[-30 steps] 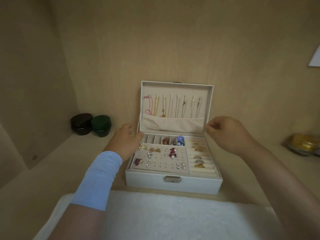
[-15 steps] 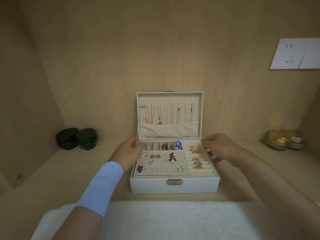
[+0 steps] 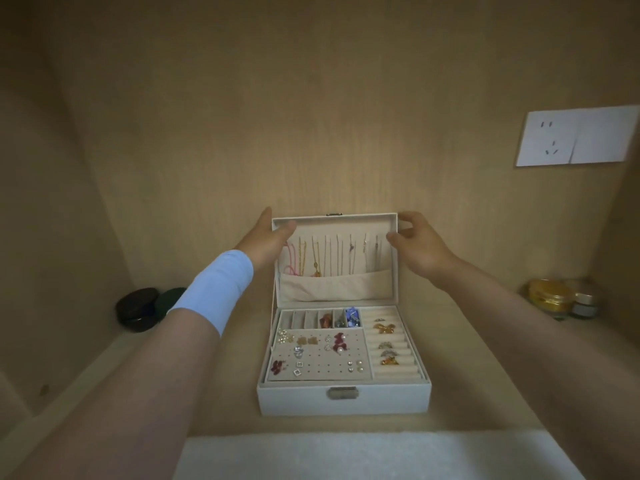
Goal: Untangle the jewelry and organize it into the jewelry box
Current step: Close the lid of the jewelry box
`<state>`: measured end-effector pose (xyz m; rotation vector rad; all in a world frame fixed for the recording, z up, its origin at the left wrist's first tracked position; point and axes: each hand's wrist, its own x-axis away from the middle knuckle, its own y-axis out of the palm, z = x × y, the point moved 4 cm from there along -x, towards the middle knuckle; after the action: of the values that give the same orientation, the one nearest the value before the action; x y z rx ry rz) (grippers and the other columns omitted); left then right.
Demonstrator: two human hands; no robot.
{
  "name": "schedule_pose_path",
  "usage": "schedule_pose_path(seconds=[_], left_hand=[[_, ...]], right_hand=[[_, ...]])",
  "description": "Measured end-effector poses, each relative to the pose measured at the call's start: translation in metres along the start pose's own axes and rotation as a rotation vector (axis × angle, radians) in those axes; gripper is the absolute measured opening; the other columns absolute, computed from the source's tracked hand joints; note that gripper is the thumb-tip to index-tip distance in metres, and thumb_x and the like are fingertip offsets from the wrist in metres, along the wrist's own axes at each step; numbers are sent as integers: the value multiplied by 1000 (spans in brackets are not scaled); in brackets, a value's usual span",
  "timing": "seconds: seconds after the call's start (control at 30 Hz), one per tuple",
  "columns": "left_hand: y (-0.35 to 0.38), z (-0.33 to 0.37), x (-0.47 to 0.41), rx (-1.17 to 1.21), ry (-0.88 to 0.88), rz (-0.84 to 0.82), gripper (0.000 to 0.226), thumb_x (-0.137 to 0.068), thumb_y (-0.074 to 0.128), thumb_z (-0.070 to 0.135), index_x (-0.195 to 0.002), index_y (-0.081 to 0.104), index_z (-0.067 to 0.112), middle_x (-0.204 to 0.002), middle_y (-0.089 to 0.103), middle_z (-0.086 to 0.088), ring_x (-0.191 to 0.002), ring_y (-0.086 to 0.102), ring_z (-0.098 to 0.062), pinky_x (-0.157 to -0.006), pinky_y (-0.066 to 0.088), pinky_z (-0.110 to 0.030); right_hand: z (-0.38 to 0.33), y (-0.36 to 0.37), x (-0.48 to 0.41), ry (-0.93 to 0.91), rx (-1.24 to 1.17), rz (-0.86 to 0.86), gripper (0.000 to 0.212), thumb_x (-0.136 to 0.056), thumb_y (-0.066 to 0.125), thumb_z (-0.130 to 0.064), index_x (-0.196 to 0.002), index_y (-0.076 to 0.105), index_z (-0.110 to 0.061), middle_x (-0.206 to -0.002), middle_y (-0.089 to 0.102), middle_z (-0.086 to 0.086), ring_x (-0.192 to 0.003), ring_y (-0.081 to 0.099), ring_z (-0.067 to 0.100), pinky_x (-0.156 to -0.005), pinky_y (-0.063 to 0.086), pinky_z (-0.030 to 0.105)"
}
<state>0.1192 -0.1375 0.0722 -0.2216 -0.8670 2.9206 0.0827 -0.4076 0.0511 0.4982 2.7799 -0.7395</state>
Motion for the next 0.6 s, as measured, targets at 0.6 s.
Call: schedule_pose_path(seconds=[0.6], left_hand=[[-8, -57, 134, -244, 359, 46, 35, -80, 79, 19, -103, 66, 42, -111, 63, 21, -101, 58, 1, -94, 42, -18]], right_hand=[[33, -28, 142, -357, 368, -260, 26, -97, 61, -28, -119, 48, -31, -125, 55, -18, -112, 54, -3, -94, 45, 20]])
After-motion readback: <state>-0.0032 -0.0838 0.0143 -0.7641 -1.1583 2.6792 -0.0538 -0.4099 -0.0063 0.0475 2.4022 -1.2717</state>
